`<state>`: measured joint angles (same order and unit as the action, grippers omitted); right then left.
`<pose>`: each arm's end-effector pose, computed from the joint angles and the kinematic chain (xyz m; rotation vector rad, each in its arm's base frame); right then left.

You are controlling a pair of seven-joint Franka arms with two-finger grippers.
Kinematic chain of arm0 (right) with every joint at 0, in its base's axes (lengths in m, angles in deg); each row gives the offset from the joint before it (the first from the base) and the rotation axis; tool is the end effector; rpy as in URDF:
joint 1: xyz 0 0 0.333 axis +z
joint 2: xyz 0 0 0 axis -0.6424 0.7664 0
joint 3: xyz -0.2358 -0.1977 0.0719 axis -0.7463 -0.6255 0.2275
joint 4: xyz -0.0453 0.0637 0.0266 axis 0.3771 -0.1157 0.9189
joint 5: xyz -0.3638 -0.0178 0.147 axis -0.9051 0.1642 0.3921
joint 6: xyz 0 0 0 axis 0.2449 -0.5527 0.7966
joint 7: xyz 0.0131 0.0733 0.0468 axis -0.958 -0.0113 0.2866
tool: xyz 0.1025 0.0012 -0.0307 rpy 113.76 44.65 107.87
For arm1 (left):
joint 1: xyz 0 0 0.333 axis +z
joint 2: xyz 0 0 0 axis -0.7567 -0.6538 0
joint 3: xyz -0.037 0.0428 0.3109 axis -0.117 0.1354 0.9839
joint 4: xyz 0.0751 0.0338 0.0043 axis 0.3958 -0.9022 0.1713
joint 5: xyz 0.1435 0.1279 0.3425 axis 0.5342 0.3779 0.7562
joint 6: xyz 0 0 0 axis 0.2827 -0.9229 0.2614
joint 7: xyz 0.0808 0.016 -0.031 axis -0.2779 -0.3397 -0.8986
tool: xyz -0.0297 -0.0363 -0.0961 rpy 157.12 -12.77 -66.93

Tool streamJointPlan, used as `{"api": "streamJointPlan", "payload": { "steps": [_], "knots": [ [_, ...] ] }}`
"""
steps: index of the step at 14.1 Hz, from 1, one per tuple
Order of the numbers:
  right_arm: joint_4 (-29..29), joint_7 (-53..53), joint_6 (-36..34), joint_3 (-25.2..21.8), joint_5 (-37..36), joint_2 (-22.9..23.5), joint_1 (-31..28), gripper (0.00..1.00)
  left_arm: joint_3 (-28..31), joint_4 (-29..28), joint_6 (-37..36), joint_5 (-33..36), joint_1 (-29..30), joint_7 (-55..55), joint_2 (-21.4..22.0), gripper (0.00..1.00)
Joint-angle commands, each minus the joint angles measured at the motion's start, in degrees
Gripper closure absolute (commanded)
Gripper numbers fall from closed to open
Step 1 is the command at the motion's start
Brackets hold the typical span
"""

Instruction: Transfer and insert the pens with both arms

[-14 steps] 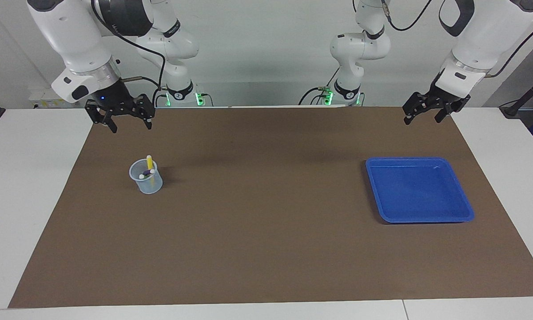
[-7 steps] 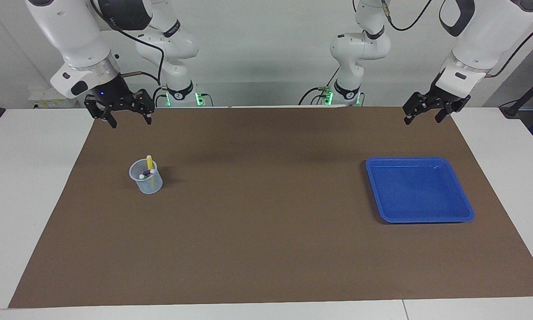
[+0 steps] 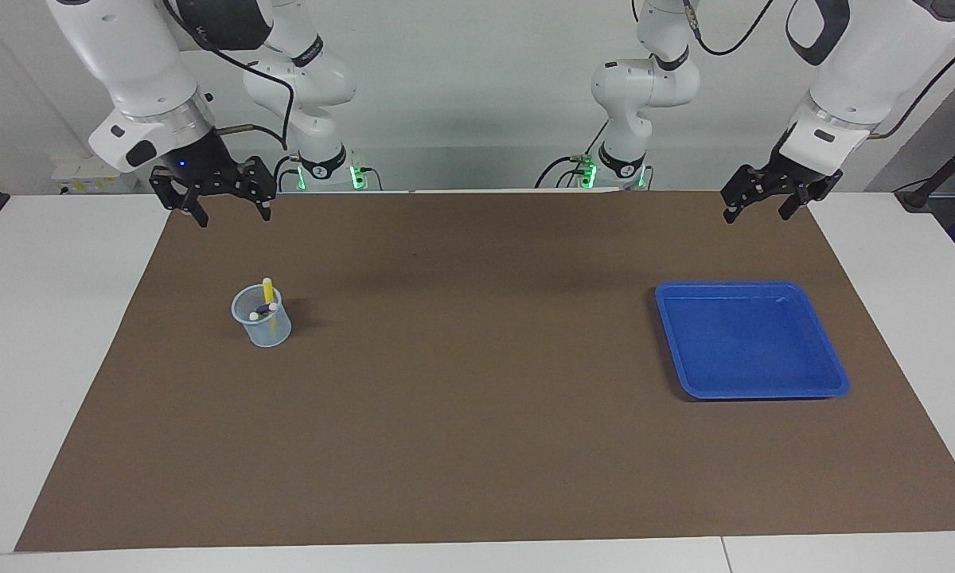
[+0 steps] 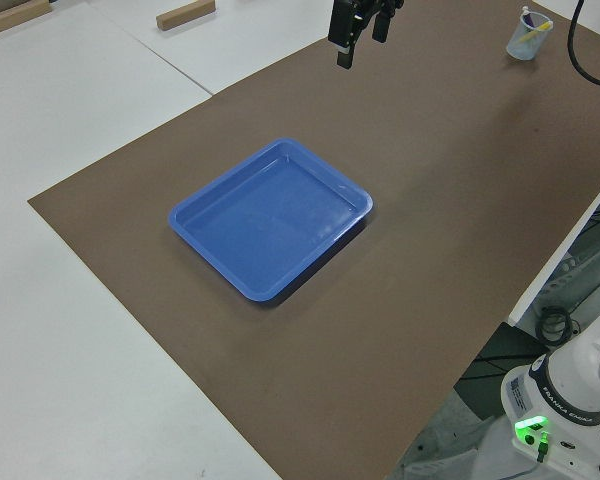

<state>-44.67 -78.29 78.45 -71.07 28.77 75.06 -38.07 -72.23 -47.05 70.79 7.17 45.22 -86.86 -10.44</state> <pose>0.5447 0.0170 0.6162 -3.1143 -0.1121 0.0222 0.5500 -0.0318 0.6206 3.1220 0.0026 -0.0638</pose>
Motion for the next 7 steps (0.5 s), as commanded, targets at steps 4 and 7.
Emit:
{"api": "streamJointPlan", "payload": {
  "steps": [4, 7],
  "knots": [
    [0.50, -0.44, -0.77, 0.75, -3.01, -0.23, -0.14, 0.00, -1.07, 1.34, -1.04, 0.85, 1.23, 0.54, -0.40, 0.00],
    [0.50, -0.79, -0.86, 0.75, -2.84, -0.23, -0.14, 0.00, -1.16, 1.34, -1.04, 0.85, 1.23, 0.54, -0.40, 0.00]
  ]
}}
